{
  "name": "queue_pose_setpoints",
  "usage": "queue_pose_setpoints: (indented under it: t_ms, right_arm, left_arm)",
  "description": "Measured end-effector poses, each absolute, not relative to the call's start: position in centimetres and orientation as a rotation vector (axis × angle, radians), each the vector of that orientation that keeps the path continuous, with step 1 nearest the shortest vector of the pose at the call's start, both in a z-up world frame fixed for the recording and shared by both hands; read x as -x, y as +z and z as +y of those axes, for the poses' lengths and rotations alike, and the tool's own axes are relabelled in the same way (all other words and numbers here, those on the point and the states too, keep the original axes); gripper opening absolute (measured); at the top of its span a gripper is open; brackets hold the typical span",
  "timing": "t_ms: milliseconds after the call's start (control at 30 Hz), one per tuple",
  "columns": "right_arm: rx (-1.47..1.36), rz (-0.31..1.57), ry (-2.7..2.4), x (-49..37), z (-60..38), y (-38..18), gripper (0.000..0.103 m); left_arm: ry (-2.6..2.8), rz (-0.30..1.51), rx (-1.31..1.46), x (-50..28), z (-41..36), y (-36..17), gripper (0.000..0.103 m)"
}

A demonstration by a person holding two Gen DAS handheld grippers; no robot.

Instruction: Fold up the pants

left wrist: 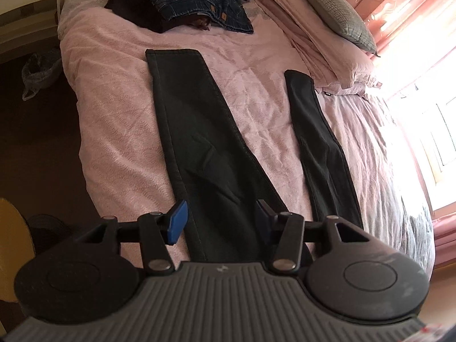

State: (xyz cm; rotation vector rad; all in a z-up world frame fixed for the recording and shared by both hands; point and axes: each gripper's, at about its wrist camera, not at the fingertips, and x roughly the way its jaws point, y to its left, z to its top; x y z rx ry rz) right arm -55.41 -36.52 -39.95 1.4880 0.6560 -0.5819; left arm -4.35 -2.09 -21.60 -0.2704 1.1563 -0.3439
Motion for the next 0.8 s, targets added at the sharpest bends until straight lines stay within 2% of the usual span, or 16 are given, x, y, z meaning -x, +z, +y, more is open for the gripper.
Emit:
queue_pose_setpoints:
  t_ms: [33, 133, 233, 267, 333, 400, 467, 533, 567, 633, 767, 800]
  right_arm:
    - [-1.427, 0.693, -0.500, 55.1, -36.4, -39.7, 0.000]
    - [-1.250, 0.742, -0.532, 54.2, -35.6, -37.4, 0.000]
    - [-1.258, 0.856, -0.612, 54.8, -34.5, -38.6, 0.001]
    - [-1.241, 0.890, -0.619, 54.3, -34.5, -38.5, 0.001]
    - [-1.165, 0.956, -0.663, 52.8, -34.8, -36.8, 0.009]
    - [-0.970, 1.015, -0.759, 51.2, -34.5, -33.9, 0.014]
    - [-0.760, 0.958, -0.807, 50.2, -33.3, -31.2, 0.020]
    - [-0.611, 0.949, -0.746, 48.4, -32.0, -30.1, 0.030]
    - [-0.576, 0.957, -0.711, 47.4, -31.4, -30.2, 0.031]
    - [-0.549, 0.989, -0.655, 45.1, -30.4, -31.4, 0.033]
    - [-0.649, 1.222, -0.669, 44.1, -28.8, -35.2, 0.034]
    - [-0.690, 1.189, -0.709, 45.0, -28.6, -34.8, 0.034]
  left_arm:
    - [-0.346, 1.163, 0.270, 4.5, -2.0, -21.7, 0.046]
    - [-0.367, 1.171, 0.243, 5.3, -2.1, -21.7, 0.046]
    - [-0.380, 1.185, 0.208, 6.1, -2.2, -22.0, 0.046]
    - [-0.373, 1.196, 0.189, 6.3, -2.2, -22.2, 0.046]
    - [-0.380, 1.206, 0.150, 6.7, -2.3, -22.2, 0.046]
    - [-0.389, 1.203, 0.100, 6.9, -2.2, -22.2, 0.047]
    - [-0.391, 1.206, 0.077, 6.8, -1.8, -22.1, 0.048]
    - [-0.402, 1.214, 0.078, 6.6, -1.6, -22.1, 0.049]
    - [-0.409, 1.218, 0.072, 6.5, -1.6, -22.2, 0.050]
    - [-0.438, 1.218, 0.045, 6.3, -1.7, -22.3, 0.051]
    - [-0.509, 1.237, -0.036, 6.0, -1.9, -22.6, 0.057]
    - [-0.529, 1.243, -0.058, 5.9, -1.7, -22.6, 0.058]
